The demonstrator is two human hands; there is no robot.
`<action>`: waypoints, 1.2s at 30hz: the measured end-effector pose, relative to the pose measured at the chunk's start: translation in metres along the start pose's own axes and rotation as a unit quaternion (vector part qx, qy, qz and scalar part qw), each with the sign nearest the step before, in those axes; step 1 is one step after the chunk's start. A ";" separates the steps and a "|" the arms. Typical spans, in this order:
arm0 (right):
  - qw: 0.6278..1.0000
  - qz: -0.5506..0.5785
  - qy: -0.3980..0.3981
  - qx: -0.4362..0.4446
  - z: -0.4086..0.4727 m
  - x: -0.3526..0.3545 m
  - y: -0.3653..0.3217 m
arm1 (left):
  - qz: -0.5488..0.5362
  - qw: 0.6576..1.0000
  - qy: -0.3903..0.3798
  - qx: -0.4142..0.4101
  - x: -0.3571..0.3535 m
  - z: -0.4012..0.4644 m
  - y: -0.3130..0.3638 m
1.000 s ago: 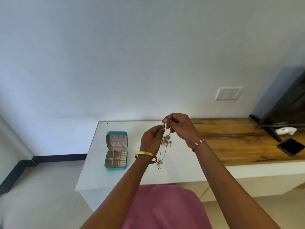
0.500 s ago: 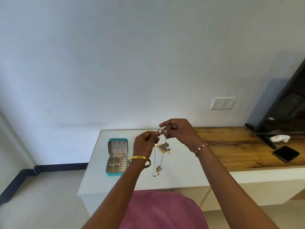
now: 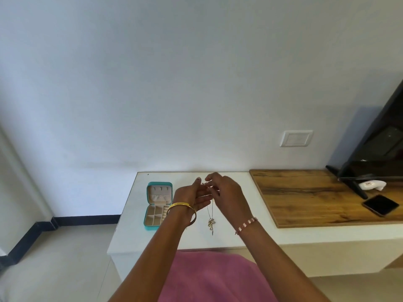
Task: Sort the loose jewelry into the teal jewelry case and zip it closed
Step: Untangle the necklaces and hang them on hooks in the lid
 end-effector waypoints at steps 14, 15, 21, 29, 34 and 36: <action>0.877 0.451 -0.108 -0.126 0.012 -0.020 0.037 | 0.062 0.992 -0.095 0.046 0.011 0.000 0.001; 0.847 0.496 -0.139 -0.130 0.012 -0.024 0.037 | 0.073 0.991 -0.101 0.044 0.011 0.000 0.002; 0.712 0.647 -0.229 -0.150 0.005 -0.045 0.038 | 0.066 0.993 -0.086 0.041 0.020 0.001 0.002; 0.751 0.597 -0.235 -0.159 -0.005 -0.043 0.069 | -0.050 0.998 0.039 0.001 0.059 0.010 -0.002; 0.750 0.601 -0.191 -0.198 -0.006 -0.040 0.091 | -0.110 0.989 0.094 -0.022 0.088 0.018 -0.016; 0.751 0.596 -0.184 -0.215 -0.007 -0.041 0.100 | -0.121 0.986 0.116 -0.020 0.097 0.022 -0.024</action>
Point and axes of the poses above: each hand's wrist, its own z-axis towards the middle knuckle, its own x-axis out of the back of the hand, y = z × x, the point moved 2 cm from there along z, towards the middle knuckle, and after that the axes turned 13 degrees about -y, right-handed, at the moved point
